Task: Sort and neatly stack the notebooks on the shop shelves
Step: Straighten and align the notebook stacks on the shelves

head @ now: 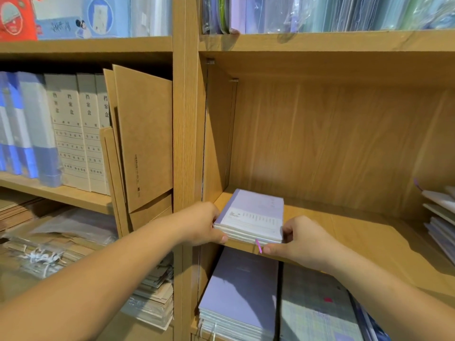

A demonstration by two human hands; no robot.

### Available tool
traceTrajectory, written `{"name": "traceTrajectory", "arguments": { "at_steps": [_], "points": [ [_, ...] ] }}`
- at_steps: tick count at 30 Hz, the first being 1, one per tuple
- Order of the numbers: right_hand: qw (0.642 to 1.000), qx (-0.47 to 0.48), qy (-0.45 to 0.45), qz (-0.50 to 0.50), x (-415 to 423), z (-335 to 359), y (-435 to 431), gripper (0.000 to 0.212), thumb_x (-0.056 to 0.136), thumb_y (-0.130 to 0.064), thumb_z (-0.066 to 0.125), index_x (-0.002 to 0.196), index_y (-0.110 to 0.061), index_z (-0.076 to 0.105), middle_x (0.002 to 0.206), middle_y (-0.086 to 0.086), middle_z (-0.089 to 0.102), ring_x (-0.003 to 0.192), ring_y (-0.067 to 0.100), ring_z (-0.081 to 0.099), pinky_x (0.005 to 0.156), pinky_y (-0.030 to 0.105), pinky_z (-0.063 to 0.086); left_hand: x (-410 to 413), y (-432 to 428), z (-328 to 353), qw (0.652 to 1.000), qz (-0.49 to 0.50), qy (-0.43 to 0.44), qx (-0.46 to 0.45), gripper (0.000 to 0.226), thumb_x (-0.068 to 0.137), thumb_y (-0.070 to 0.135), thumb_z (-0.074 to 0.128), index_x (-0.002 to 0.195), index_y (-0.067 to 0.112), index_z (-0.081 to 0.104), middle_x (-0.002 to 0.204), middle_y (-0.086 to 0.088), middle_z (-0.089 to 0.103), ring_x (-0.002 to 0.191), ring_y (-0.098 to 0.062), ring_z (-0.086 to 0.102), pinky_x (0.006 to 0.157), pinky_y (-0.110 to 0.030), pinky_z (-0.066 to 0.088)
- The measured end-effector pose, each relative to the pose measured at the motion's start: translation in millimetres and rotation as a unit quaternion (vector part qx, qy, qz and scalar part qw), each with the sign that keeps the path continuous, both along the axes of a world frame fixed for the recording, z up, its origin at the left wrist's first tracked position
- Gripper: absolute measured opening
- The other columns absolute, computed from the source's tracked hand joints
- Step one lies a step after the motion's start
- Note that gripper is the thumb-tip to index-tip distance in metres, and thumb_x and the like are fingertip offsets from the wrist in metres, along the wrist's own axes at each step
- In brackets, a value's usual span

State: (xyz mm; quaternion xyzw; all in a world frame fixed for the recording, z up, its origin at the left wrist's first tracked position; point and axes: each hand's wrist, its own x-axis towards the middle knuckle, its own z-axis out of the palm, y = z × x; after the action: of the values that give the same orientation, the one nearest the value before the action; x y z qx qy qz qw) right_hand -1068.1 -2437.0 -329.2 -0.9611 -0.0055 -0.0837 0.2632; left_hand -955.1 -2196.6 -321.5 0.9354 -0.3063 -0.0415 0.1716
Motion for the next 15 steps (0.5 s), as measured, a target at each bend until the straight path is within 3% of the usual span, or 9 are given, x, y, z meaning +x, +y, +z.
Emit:
{"name": "traceTrajectory", "arguments": {
  "at_steps": [4, 9, 13, 15],
  "points": [
    [0.999, 0.034, -0.012, -0.014, 3, -1, 6, 0.029, 0.071, -0.043, 0.092, 0.059, -0.036, 0.067, 0.049, -0.031, 0.056, 0.05, -0.012, 0.055, 0.041, 0.007, 0.034, 1, 4, 2, 0.999, 0.021, -0.022, 0.026, 0.031, 0.087, 0.049, 0.076, 0.108, 0.028, 0.069, 0.088, 0.007, 0.067, 0.08, -0.011, 0.063, 0.062, -0.027, 0.045],
    [1.0, 0.011, 0.001, -0.002, -1, 7, 11, 0.039, 0.071, -0.046, 0.091, 0.055, -0.067, 0.061, 0.051, -0.033, 0.057, 0.052, -0.014, 0.055, 0.041, 0.006, 0.033, 2, 8, -5, 0.999, 0.016, -0.015, -0.024, 0.034, 0.088, 0.046, 0.076, 0.115, 0.027, 0.07, 0.091, 0.01, 0.067, 0.084, -0.009, 0.063, 0.065, -0.025, 0.046],
    [1.0, -0.011, 0.004, -0.015, -1, 10, 17, 0.038, 0.07, -0.055, 0.087, 0.057, -0.072, 0.056, 0.049, -0.035, 0.053, 0.05, -0.015, 0.051, 0.038, 0.011, 0.029, -1, 10, -16, 0.995, 0.049, -0.028, -0.088, 0.021, 0.085, 0.044, 0.08, 0.094, 0.028, 0.068, 0.073, 0.012, 0.059, 0.065, -0.004, 0.055, 0.05, -0.019, 0.034],
    [1.0, -0.011, 0.008, -0.018, 0, 11, 19, 0.045, 0.071, -0.053, 0.088, 0.054, -0.073, 0.053, 0.046, -0.035, 0.05, 0.049, -0.017, 0.05, 0.037, 0.009, 0.03, -2, 10, -19, 0.994, 0.054, -0.024, -0.097, 0.023, 0.087, 0.042, 0.078, 0.099, 0.025, 0.069, 0.074, 0.011, 0.058, 0.066, -0.004, 0.054, 0.051, -0.02, 0.034]
  ]
}}
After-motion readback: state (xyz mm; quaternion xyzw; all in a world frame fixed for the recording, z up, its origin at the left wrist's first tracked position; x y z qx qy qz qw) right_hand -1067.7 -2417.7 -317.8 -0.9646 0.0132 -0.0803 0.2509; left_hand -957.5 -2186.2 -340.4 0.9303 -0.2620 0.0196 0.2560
